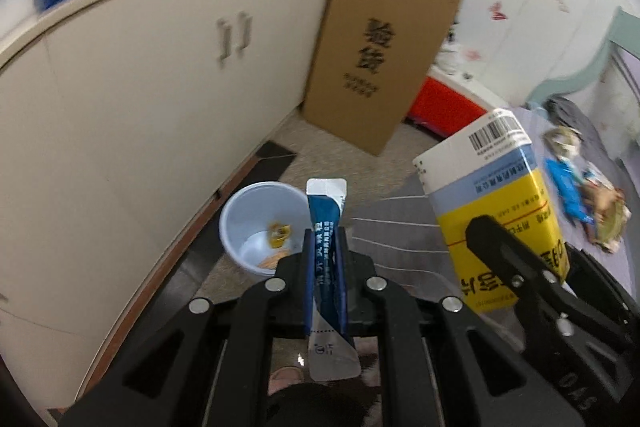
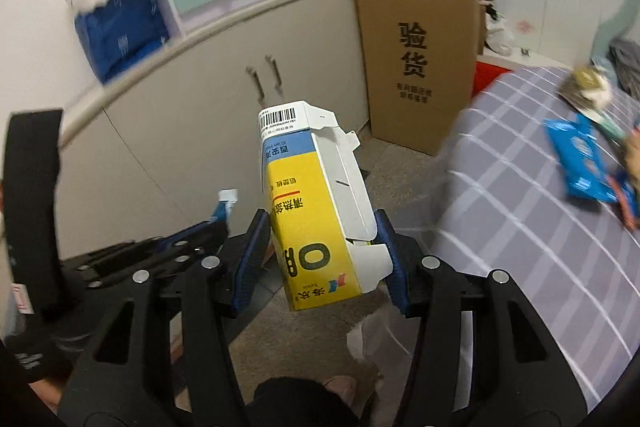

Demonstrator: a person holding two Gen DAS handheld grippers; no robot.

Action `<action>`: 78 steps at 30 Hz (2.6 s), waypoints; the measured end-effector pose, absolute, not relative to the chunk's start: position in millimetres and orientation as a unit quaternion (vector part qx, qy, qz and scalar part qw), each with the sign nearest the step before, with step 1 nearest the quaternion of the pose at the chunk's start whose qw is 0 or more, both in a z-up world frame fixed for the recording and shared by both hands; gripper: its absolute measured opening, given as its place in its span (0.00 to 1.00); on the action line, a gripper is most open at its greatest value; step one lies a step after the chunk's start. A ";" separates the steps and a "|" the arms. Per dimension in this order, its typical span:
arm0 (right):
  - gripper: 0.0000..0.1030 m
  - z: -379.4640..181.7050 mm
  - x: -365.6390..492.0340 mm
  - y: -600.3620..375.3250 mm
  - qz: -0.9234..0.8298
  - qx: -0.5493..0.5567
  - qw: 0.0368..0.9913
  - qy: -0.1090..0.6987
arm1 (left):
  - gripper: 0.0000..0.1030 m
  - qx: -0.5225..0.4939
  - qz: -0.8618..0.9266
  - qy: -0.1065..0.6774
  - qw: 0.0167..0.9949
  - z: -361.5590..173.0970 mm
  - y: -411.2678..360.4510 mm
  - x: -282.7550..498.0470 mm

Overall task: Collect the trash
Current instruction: 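Carry the blue tube and yellow carton to the wastebasket and release both, then swing both tools back toward the table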

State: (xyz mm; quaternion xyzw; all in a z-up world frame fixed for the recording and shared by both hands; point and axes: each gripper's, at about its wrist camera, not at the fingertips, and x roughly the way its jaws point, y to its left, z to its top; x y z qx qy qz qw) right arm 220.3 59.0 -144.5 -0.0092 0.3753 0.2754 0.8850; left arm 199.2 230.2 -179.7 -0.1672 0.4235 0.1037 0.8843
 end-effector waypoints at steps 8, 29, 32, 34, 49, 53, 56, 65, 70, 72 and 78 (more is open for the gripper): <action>0.50 -185.9 262.2 104.4 0.254 -0.017 0.881 0.399 | 0.09 -0.219 0.126 0.466 0.848 -232.6 294.0 232.9; 0.51 -208.4 311.4 109.4 0.215 0.005 0.892 0.397 | 0.76 -0.258 0.137 0.455 0.841 -266.1 313.6 283.7; 0.51 -210.6 308.3 114.1 0.221 0.001 0.889 0.401 | 0.76 -0.261 0.139 0.454 0.840 -264.9 316.1 280.4; 0.51 -211.6 307.0 116.5 0.224 0.001 0.887 0.404 | 0.76 -0.261 0.144 0.452 0.841 -263.4 318.1 278.5; 0.77 -203.7 334.3 156.3 0.274 0.028 0.887 0.372 | 0.76 -0.275 0.203 0.423 0.839 -251.0 355.7 261.4; 0.80 -206.1 343.3 156.2 0.240 0.024 0.892 0.382 | 0.76 -0.279 0.211 0.418 0.839 -246.3 360.5 255.9; 0.80 -205.0 335.7 145.7 0.223 0.024 0.894 0.388 | 0.76 -0.277 0.213 0.413 0.841 -239.7 358.4 252.3; 0.80 -180.4 307.7 119.7 0.217 0.035 0.894 0.390 | 0.77 -0.272 0.203 0.384 0.859 -200.7 333.9 234.9; 0.83 -152.2 286.5 93.6 0.222 0.049 0.901 0.370 | 0.78 -0.262 0.193 0.364 0.873 -172.3 310.5 224.8; 0.83 -139.5 277.2 78.4 0.219 0.056 0.905 0.359 | 0.78 -0.253 0.184 0.360 0.879 -161.1 295.9 221.5; 0.83 -109.8 254.4 26.0 0.205 0.075 0.916 0.335 | 0.78 -0.222 0.147 0.353 0.897 -133.5 240.3 219.9</action>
